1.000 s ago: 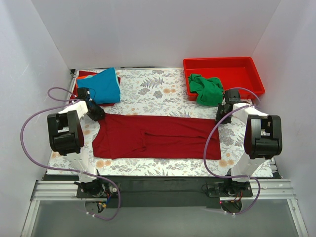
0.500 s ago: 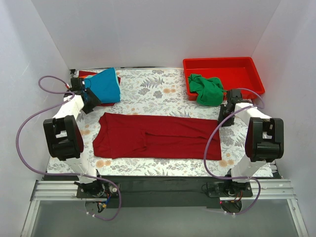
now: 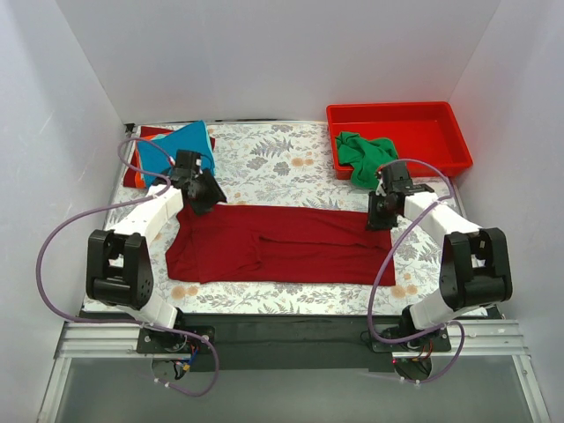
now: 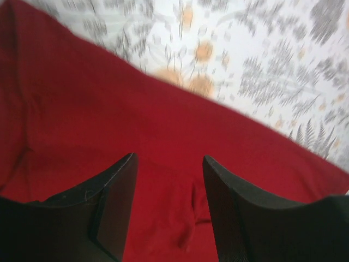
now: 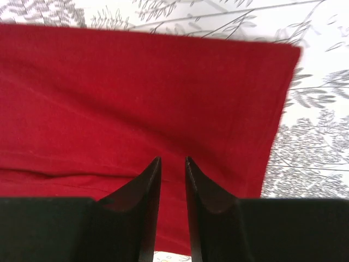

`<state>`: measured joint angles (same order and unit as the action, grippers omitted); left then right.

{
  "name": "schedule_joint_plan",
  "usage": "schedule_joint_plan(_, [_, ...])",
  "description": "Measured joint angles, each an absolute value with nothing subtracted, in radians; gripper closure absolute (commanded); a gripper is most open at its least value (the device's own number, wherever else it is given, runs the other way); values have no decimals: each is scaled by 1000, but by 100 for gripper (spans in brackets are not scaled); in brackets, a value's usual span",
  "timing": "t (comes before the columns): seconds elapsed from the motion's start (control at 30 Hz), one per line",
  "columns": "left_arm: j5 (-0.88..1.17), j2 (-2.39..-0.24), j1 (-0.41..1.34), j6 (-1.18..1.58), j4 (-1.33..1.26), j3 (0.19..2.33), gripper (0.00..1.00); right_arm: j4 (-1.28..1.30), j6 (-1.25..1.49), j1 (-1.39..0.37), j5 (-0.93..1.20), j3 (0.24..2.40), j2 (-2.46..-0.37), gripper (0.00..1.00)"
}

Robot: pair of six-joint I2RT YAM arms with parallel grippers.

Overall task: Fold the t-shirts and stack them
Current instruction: Fold the tshirt

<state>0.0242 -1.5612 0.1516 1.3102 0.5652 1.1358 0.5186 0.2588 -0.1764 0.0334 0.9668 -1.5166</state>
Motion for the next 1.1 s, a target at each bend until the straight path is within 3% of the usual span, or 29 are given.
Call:
schedule_joint_plan(0.6, [143, -1489, 194, 1457, 484, 770, 50, 514, 282, -190, 28, 880, -1577, 74])
schedule_joint_plan(1.1, [189, -1671, 194, 1419, 426, 921, 50, 508, 357, -194, 38, 742, -1438, 75])
